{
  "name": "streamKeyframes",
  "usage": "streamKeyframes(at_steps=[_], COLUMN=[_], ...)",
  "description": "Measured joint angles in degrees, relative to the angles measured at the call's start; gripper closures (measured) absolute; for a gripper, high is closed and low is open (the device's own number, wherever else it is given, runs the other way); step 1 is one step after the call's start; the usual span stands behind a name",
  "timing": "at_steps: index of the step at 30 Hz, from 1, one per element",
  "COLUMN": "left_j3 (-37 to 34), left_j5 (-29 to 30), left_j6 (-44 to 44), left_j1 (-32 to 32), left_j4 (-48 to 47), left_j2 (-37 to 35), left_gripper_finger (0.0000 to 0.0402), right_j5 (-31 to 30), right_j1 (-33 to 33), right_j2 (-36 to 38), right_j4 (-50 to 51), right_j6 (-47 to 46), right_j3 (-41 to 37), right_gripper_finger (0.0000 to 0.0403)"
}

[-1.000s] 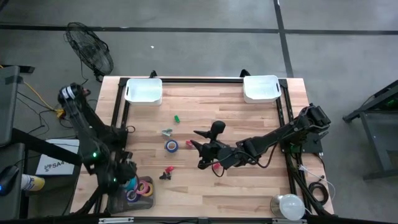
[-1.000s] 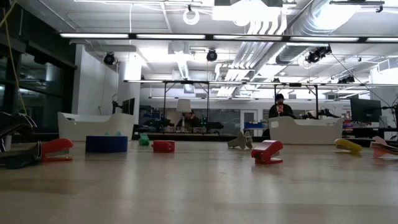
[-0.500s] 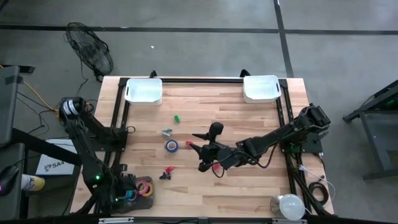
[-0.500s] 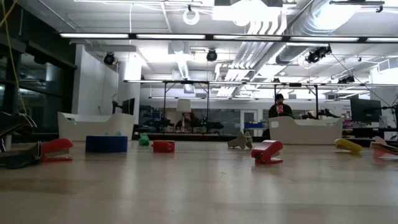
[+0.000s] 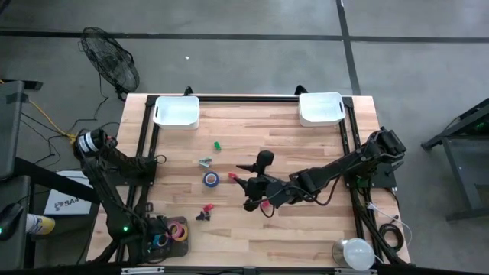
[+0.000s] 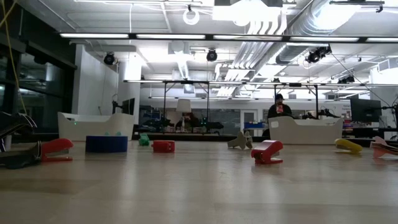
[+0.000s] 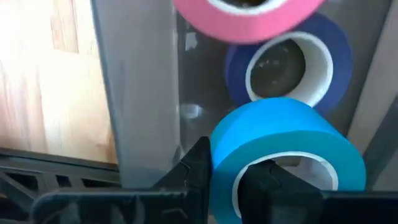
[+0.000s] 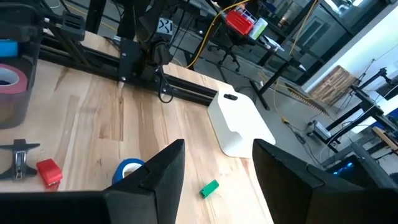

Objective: Pick and place Stapler, Stapler remover, tape
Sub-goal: Put the light blue tape into the black bin

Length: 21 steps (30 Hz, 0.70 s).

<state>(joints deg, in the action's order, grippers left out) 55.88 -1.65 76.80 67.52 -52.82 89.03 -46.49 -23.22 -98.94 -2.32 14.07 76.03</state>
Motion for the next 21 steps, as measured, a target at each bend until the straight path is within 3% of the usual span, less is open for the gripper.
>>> streamKeyframes(at_steps=[15,21], left_j3=[0.00,0.00], left_j5=[2.29,3.31], left_j6=[-2.82,-1.09], left_j1=[-0.04,-0.03], left_j4=[0.07,-1.92], left_j2=[-0.17,-3.84], left_gripper_finger=[0.0275,0.0267], right_j5=[1.18,3.62], right_j1=[0.00,0.43], right_j2=[0.00,0.00], right_j4=[1.42,2.46], right_j6=[-1.70,-2.44], right_j3=[0.00,0.00], right_gripper_finger=[0.0222,0.0222])
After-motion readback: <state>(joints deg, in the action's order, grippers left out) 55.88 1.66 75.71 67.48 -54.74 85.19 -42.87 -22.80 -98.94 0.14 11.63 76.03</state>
